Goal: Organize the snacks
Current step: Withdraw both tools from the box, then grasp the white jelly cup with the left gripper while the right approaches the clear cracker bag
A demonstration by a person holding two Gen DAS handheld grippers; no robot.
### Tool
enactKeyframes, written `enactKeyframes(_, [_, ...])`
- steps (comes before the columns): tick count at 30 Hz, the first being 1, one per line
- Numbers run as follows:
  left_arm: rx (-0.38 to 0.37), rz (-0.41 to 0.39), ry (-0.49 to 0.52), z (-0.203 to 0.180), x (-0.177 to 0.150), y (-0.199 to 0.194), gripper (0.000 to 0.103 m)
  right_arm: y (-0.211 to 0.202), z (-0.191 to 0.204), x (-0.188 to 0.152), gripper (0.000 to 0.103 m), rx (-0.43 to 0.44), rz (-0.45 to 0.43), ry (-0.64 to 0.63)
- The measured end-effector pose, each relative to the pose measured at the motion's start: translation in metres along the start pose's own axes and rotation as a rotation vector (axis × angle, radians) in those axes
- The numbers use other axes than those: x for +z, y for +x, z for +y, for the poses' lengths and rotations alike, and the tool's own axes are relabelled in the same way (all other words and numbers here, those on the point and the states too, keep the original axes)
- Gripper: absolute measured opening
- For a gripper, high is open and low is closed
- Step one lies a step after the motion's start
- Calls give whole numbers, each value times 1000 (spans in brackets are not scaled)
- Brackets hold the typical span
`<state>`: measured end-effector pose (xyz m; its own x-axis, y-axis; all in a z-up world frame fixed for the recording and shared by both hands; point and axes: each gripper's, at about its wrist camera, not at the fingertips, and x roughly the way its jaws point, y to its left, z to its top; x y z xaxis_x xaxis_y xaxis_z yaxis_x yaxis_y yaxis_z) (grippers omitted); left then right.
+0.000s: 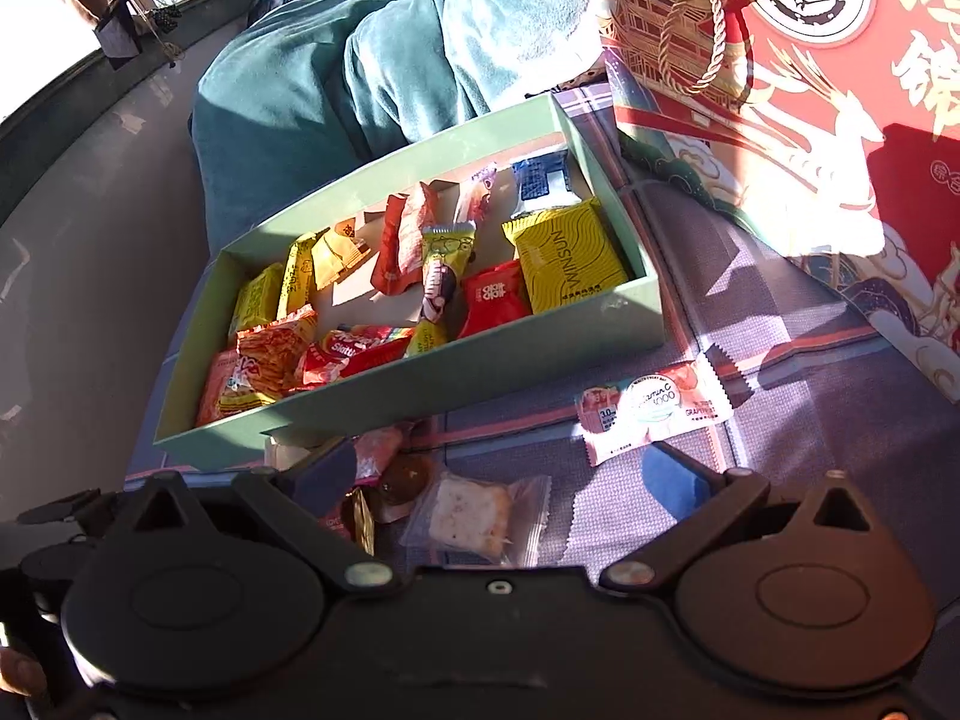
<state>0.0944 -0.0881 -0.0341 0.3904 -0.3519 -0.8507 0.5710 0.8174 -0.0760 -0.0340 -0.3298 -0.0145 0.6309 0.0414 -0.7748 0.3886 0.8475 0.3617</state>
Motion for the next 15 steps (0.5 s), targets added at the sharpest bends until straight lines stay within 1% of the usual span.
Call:
enactKeyframes(5, [1, 30, 24, 4, -10, 10, 103, 2, -7, -6, 103, 12, 12, 15])
enactKeyframes(11, [-10, 56, 84, 0, -20, 19, 103, 8, -17, -14, 103, 17, 32, 67])
enactKeyframes(15, [12, 64, 117, -8, -17, 29, 103, 12, -17, -18, 102, 7, 31, 73])
